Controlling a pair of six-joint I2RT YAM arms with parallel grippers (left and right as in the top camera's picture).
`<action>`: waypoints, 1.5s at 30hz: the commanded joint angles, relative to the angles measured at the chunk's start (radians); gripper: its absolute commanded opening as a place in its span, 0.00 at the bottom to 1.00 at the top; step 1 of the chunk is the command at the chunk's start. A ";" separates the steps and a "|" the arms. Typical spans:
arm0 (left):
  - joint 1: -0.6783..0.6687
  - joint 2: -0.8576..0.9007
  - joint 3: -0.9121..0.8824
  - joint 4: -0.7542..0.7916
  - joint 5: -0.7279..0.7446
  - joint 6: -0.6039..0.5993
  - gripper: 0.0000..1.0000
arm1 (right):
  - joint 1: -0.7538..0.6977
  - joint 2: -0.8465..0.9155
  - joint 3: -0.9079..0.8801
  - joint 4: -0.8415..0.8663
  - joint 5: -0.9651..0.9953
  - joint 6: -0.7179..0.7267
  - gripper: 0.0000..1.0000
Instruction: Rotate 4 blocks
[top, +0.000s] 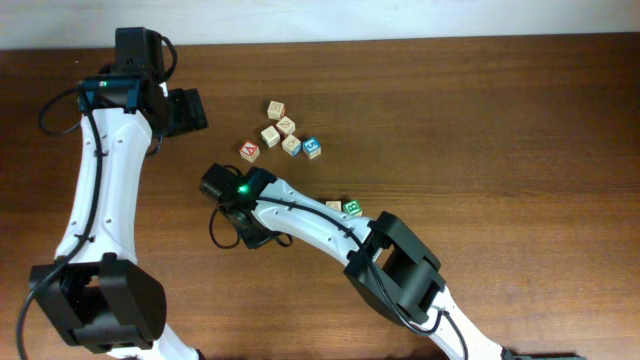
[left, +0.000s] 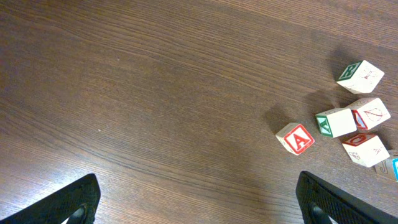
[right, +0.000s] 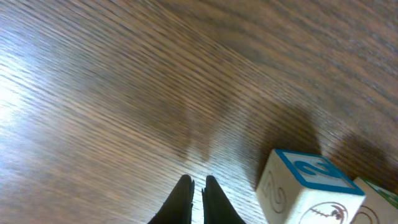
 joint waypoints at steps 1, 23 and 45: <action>0.003 0.002 0.011 0.001 -0.004 -0.013 0.99 | -0.019 -0.009 -0.040 0.029 0.095 0.058 0.05; 0.001 0.002 0.011 0.001 -0.004 -0.013 0.99 | -0.303 -0.165 0.472 -0.616 0.055 0.111 0.04; 0.001 0.002 0.011 0.001 -0.004 -0.013 0.99 | -0.274 -0.256 -0.344 -0.006 -0.086 0.198 0.04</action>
